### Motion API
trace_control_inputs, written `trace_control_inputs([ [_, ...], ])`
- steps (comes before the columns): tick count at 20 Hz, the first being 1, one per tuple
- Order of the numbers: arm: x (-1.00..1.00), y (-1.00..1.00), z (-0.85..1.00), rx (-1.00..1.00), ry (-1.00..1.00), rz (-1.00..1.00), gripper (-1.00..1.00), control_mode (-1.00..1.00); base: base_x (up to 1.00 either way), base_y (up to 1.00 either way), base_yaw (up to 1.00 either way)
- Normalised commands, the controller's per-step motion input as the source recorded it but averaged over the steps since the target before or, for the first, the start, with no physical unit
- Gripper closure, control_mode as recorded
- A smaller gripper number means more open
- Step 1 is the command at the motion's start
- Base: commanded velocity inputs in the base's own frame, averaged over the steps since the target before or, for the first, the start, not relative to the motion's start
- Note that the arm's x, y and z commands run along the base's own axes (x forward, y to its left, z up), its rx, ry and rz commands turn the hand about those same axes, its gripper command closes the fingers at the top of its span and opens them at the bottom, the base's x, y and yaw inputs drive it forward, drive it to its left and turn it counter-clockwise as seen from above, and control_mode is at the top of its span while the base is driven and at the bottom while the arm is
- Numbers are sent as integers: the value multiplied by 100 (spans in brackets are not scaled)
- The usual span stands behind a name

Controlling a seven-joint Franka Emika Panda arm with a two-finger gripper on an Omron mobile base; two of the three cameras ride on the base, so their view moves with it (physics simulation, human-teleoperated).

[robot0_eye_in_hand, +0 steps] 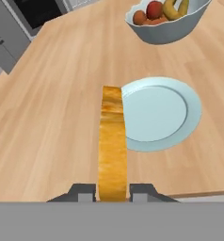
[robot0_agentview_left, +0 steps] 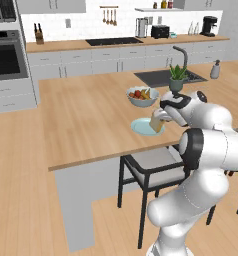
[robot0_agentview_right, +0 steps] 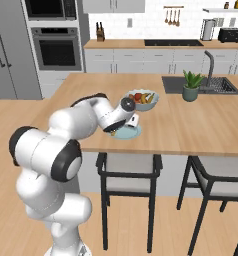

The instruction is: Start the toaster. Once the lever pops up, take the bread to the plate on the dining counter.

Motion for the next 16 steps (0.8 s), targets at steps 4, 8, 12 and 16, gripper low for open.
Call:
trace_control_inputs([
  [4, 20, -1, -22, -1, 5, 0, 100, -100, 0, 0, 0],
  [8, 16, 0, -8, 0, 0, 0, 100, -100, 0, 0, 0],
  [12, 0, 1, 10, 0, 0, 0, 100, -100, 0, 0, 0],
  [16, 25, 16, -6, 0, 0, 1, 100, -100, 0, 0, 0],
])
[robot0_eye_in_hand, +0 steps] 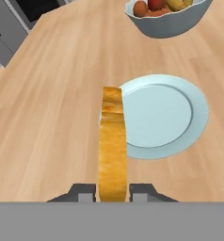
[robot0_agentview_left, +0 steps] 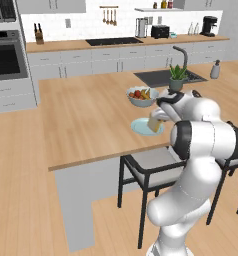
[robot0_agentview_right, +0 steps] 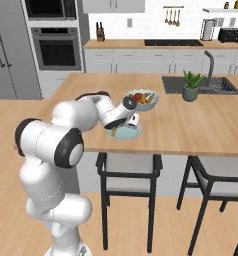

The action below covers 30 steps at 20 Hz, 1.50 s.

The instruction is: Start the toaster. Once the lever pops up, take the bread to the plate on the dining counter.

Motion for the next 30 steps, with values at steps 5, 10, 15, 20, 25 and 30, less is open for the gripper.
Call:
trace_control_inputs([
  [5, 25, 14, -1, 0, 0, 0, 100, -100, 0, 0, 0],
  [10, 21, 1, -30, 0, 0, 0, 100, -100, 0, 0, 0],
  [15, 50, 2, -21, 0, 0, 0, 100, -100, 0, 0, 0],
  [20, 40, 0, -12, 0, 0, 0, 100, -100, 0, 0, 0],
  [25, 30, 0, -32, -1, 0, 0, 100, -100, 0, 0, 0],
  [30, 33, 0, -24, 0, -1, 0, 100, -100, 0, 0, 0],
])
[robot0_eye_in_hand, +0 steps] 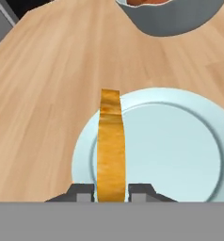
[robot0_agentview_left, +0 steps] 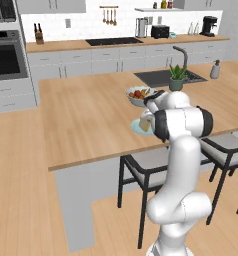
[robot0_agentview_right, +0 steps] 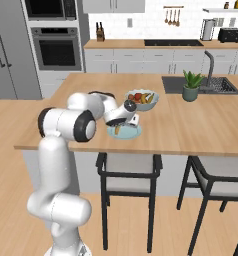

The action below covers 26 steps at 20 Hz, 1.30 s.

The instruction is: Start the toaster. Once the lever pops up, take the bread to the plate on the dining counter.

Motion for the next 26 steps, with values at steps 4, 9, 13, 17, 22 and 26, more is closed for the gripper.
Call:
trace_control_inputs([
  [4, 35, 0, -4, 0, -1, 0, 100, -100, 0, 0, 0],
  [9, 17, 0, -32, -4, 0, 1, -100, -100, 0, 0, 0],
  [13, 2, 0, -2, 0, 0, 0, -100, -100, 0, 0, 0],
  [17, 0, -1, 1, 0, 0, 0, -100, -100, 0, 0, 0],
  [22, -2, -3, 24, 0, -6, 0, -100, -100, 0, 0, 0],
  [26, -2, -1, 58, 4, -17, -1, -100, -100, 0, 0, 0],
])
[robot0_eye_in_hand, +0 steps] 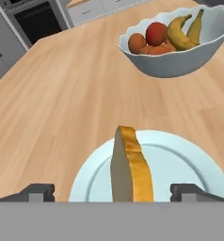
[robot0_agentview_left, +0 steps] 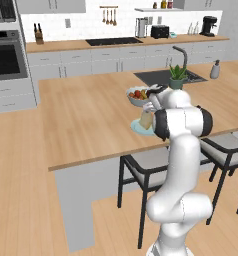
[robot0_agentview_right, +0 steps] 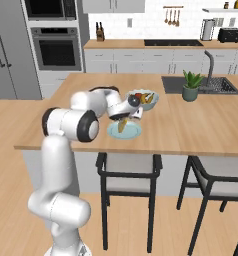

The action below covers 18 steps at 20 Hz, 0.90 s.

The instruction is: Start the toaster. Once the lever pops up, take the bread to the plate on the dining counter.

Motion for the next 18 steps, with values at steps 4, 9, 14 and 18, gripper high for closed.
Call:
trace_control_inputs([
  [4, -18, 0, 67, 1, -22, 0, -100, -100, 0, 0, 0],
  [9, -51, 0, 80, 0, -32, 0, -100, -100, 0, 0, 0],
  [14, -100, 0, 75, -1, -37, -3, -100, -100, 0, 0, 0],
  [18, -100, 0, 91, -1, -33, 0, -100, -100, 0, 0, 0],
])
